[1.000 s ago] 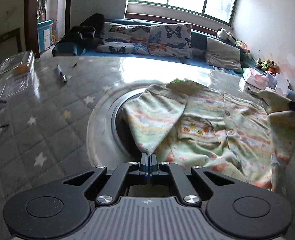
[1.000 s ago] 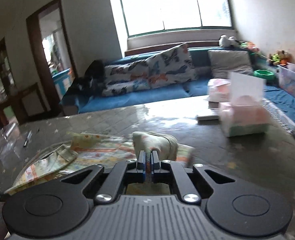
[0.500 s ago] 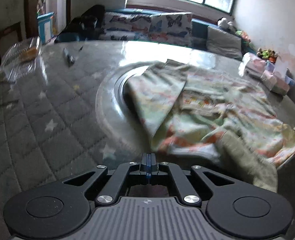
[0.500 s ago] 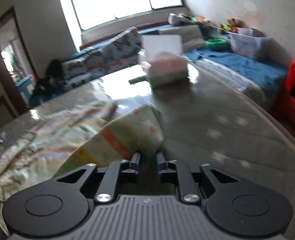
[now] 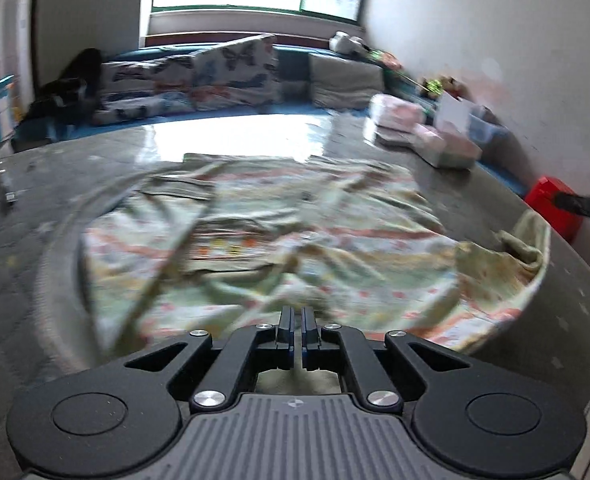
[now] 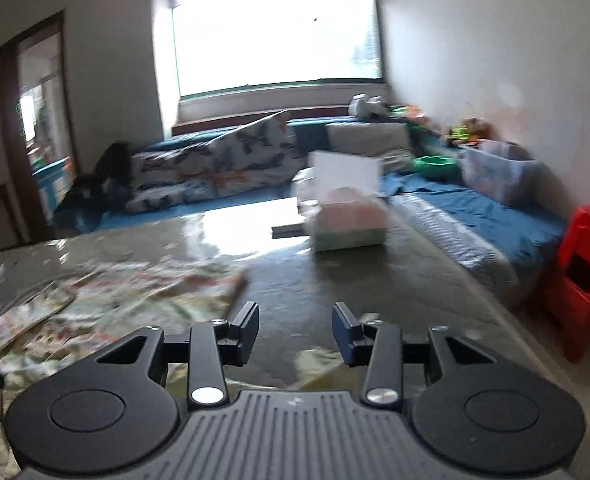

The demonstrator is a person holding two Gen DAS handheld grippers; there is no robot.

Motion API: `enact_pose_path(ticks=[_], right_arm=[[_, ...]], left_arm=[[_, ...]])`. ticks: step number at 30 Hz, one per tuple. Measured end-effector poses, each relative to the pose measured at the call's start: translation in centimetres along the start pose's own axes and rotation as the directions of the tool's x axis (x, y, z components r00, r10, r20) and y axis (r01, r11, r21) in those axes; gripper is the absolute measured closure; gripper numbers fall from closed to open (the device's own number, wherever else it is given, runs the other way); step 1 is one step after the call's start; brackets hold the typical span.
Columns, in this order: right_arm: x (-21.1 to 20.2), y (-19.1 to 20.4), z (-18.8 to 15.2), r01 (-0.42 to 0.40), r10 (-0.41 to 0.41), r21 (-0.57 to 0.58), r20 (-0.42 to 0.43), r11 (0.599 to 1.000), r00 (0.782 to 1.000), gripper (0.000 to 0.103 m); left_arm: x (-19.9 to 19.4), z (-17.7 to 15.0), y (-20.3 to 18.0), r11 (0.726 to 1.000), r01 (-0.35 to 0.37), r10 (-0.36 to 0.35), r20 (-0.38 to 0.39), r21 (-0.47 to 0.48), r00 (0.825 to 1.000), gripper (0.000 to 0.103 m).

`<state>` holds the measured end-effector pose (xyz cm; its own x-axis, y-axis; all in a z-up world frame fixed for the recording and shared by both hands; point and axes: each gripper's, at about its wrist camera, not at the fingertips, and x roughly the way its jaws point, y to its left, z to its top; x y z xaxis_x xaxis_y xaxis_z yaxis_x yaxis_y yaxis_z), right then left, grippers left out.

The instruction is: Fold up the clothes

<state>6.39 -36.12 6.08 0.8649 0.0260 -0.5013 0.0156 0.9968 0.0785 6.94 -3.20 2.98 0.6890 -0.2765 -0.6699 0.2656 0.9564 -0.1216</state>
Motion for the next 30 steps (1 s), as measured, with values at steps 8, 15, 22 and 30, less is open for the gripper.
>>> enact_pose_path(ticks=[8, 15, 22, 30], right_arm=[[2.1, -0.6, -3.6, 0.023, -0.026, -0.015, -0.177, 1.0, 0.984, 0.06], [-0.6, -4.4, -7.0, 0.142, -0.118, 0.081, -0.244, 0.987, 0.962, 0.055], [0.1, -4.3, -6.3, 0.089, -0.069, 0.082, -0.219, 0.993, 0.973, 0.054], [3.6, -3.6, -5.5, 0.11, -0.103, 0.019, -0.206, 0.994, 0.973, 0.042]], left_arm=[[1.9, -0.7, -2.7, 0.995, 0.075, -0.072, -0.052, 0.058, 0.996, 0.096], [2.4, -1.5, -3.4, 0.992, 0.102, -0.095, -0.087, 0.08, 0.992, 0.095], [1.5, -0.9, -2.7, 0.995, 0.089, -0.086, -0.063, 0.054, 0.994, 0.091], [1.4, 2.1, 1.3, 0.998, -0.06, 0.06, 0.004, -0.005, 0.998, 0.078]])
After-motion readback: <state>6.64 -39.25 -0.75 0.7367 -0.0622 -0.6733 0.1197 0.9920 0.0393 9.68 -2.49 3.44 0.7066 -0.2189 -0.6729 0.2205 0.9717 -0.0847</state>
